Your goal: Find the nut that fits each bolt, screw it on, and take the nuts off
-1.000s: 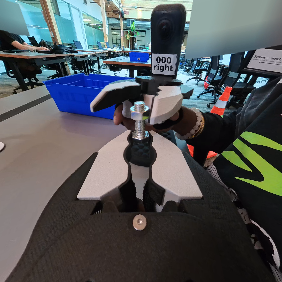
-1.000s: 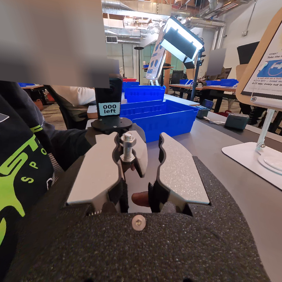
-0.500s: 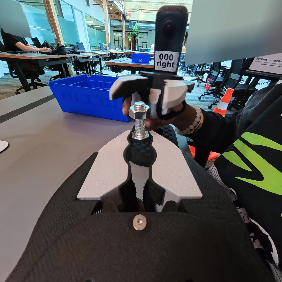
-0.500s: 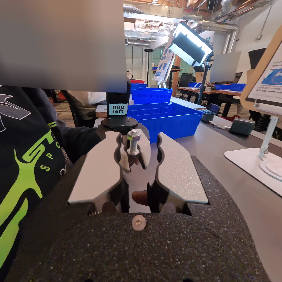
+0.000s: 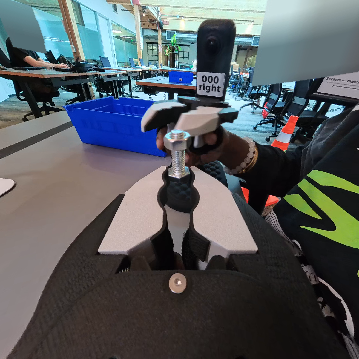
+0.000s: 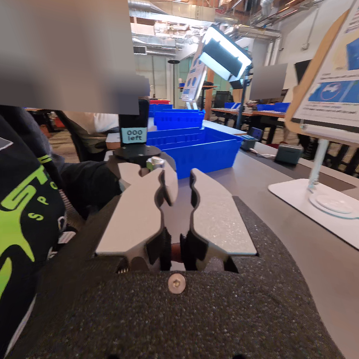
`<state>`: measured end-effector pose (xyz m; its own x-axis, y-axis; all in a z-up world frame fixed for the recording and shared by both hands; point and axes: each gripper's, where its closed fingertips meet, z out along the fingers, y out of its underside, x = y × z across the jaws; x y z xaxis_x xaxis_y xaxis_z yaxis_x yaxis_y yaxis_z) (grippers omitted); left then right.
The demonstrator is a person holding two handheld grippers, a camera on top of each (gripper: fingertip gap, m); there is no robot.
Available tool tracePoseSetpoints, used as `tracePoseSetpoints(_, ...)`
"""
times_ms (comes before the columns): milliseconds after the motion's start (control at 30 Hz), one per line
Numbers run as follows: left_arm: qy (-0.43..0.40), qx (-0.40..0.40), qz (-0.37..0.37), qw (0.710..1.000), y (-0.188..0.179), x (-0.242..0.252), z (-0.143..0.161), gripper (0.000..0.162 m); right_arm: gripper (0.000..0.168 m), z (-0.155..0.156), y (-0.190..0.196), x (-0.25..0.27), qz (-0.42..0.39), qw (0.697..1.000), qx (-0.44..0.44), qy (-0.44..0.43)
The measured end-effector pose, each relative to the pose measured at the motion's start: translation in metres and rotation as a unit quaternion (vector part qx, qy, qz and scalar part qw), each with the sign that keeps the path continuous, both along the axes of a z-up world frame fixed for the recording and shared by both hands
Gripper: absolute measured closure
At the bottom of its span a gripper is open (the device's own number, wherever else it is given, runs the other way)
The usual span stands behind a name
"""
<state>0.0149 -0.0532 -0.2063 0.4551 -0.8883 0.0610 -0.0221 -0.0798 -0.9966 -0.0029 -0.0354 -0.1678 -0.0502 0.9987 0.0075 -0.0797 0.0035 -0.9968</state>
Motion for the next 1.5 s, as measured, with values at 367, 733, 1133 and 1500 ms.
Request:
tracePoseSetpoints(367, 0.007, 0.0, -0.002, 1.0, -0.001, 0.002, -0.002, 0.143, 0.127, 0.007, -0.016, -0.006, 0.035, 0.999, -0.014, 0.016)
tracePoseSetpoints(733, 0.007, 0.001, -0.004, 1.0, -0.002, 0.003, -0.002, 0.143, 0.126, 0.0, -0.016, -0.014, 0.031, 0.999, -0.021, 0.0)
tracePoseSetpoints(1133, 0.009, 0.0, -0.002, 1.0, -0.001, 0.002, -0.003, 0.143, 0.128, 0.009, -0.013, -0.001, 0.034, 0.999, -0.016, 0.015)
tracePoseSetpoints(1500, 0.013, 0.005, -0.008, 1.0, -0.004, 0.005, -0.004, 0.143, 0.125, -0.003, -0.019, -0.023, 0.022, 0.999, -0.025, -0.004)
